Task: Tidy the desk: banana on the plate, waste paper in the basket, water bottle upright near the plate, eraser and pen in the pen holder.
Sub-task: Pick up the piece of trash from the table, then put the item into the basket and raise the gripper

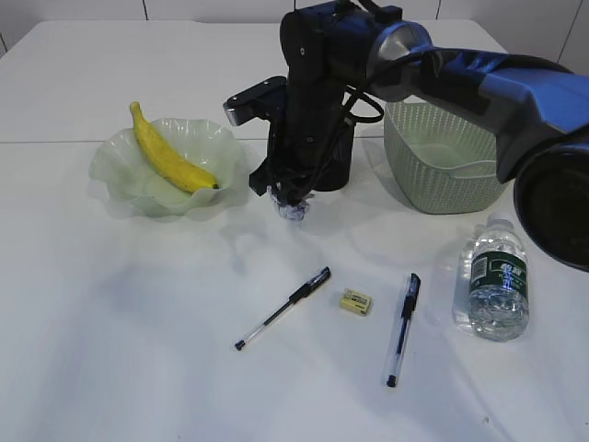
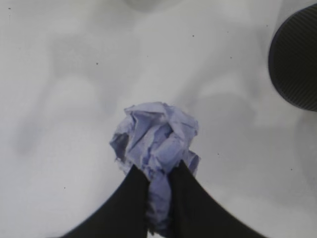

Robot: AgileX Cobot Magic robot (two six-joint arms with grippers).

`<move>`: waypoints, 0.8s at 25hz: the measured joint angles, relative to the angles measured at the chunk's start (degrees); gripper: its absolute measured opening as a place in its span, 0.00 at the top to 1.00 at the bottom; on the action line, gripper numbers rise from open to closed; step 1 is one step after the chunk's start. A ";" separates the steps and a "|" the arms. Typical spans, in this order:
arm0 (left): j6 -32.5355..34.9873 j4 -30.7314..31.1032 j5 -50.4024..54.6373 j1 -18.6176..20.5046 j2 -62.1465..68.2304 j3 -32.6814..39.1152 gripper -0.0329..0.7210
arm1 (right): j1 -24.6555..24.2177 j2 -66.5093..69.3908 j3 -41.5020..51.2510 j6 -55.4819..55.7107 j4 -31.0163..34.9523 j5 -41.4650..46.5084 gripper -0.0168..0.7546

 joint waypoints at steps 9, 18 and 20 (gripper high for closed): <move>0.00 0.00 0.23 0.00 -0.10 0.00 0.59 | 0.00 -0.21 -2.68 2.46 -1.52 0.39 0.92; 0.00 0.00 1.60 0.00 -0.10 0.00 0.59 | 0.00 -0.63 -8.78 6.93 -4.82 0.85 0.92; 0.00 0.00 1.72 0.00 -0.10 0.00 0.59 | 0.00 -0.76 -8.91 7.50 -6.21 0.97 0.92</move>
